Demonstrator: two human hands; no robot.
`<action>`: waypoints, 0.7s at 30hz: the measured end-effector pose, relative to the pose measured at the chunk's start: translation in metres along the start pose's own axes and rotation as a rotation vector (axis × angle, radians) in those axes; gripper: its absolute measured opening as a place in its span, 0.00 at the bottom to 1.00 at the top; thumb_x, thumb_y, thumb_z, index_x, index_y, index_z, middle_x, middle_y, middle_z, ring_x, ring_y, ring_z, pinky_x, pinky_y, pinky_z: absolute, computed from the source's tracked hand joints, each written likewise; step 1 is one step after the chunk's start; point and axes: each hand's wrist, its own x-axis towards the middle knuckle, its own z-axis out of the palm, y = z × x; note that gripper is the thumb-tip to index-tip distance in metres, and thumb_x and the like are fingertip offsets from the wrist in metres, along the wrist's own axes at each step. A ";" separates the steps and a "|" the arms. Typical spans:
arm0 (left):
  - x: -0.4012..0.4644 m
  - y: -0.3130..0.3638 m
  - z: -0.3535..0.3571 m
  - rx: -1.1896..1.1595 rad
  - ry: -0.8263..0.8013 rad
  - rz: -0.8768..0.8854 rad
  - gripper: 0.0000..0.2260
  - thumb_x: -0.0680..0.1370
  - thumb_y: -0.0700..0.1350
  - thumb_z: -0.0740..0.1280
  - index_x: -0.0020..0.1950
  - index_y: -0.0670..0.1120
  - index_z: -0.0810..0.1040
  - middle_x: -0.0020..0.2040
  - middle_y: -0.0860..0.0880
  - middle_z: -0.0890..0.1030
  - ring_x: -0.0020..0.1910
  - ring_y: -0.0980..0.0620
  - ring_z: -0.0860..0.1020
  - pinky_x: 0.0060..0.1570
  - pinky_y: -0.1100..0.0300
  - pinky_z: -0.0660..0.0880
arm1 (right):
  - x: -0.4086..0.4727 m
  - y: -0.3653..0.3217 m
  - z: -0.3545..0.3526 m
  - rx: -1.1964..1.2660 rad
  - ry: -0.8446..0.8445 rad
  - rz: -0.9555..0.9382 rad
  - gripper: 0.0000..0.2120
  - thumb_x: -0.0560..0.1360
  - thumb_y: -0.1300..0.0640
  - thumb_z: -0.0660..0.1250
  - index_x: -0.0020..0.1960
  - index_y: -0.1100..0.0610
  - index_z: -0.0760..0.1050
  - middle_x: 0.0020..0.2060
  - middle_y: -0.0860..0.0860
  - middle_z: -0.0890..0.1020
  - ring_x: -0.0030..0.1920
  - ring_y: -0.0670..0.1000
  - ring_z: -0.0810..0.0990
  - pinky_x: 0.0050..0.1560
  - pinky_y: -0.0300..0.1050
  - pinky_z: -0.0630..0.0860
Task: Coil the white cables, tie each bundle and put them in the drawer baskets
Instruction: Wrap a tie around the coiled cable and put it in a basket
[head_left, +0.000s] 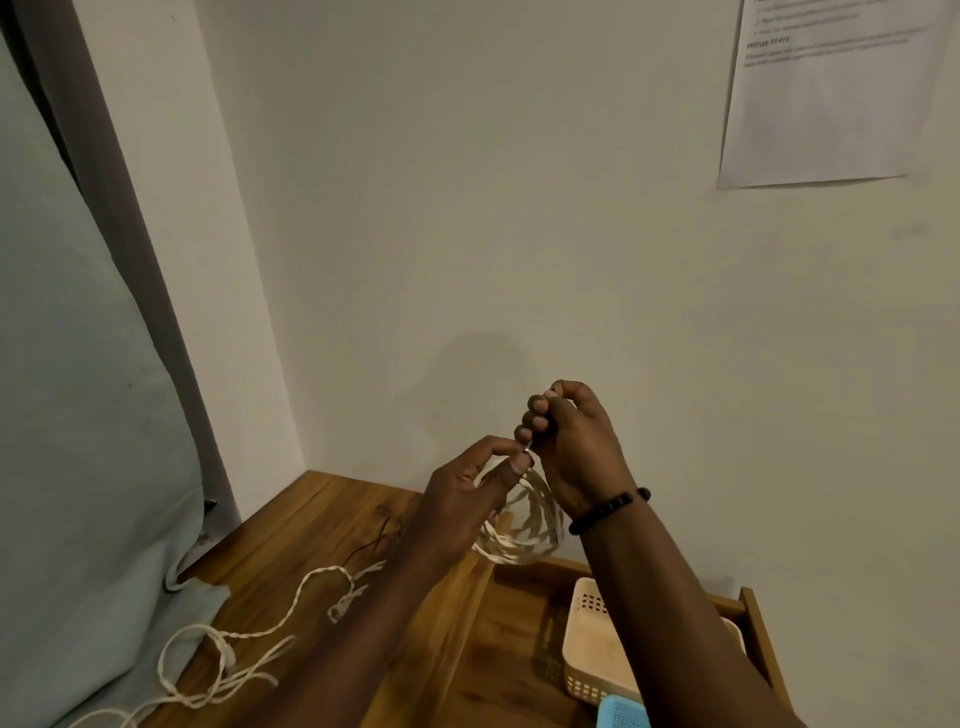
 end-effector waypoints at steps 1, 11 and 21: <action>0.000 0.000 0.000 0.004 -0.008 0.006 0.11 0.76 0.57 0.63 0.53 0.54 0.79 0.34 0.61 0.79 0.34 0.61 0.77 0.34 0.69 0.72 | 0.003 -0.002 -0.001 0.022 0.012 0.023 0.11 0.79 0.70 0.49 0.46 0.57 0.65 0.32 0.52 0.70 0.28 0.48 0.67 0.31 0.43 0.69; -0.006 -0.003 0.002 0.135 -0.109 0.097 0.14 0.73 0.57 0.69 0.57 0.56 0.76 0.49 0.58 0.82 0.49 0.60 0.80 0.45 0.67 0.78 | 0.025 0.013 -0.026 0.211 0.061 0.319 0.13 0.78 0.69 0.48 0.39 0.58 0.64 0.28 0.52 0.68 0.27 0.48 0.63 0.28 0.41 0.66; -0.006 -0.011 0.007 0.103 0.025 0.011 0.14 0.71 0.59 0.67 0.55 0.62 0.70 0.49 0.62 0.79 0.48 0.66 0.79 0.42 0.72 0.76 | 0.024 0.003 -0.032 0.108 -0.144 0.188 0.10 0.80 0.66 0.54 0.43 0.59 0.69 0.32 0.53 0.73 0.31 0.50 0.73 0.38 0.47 0.79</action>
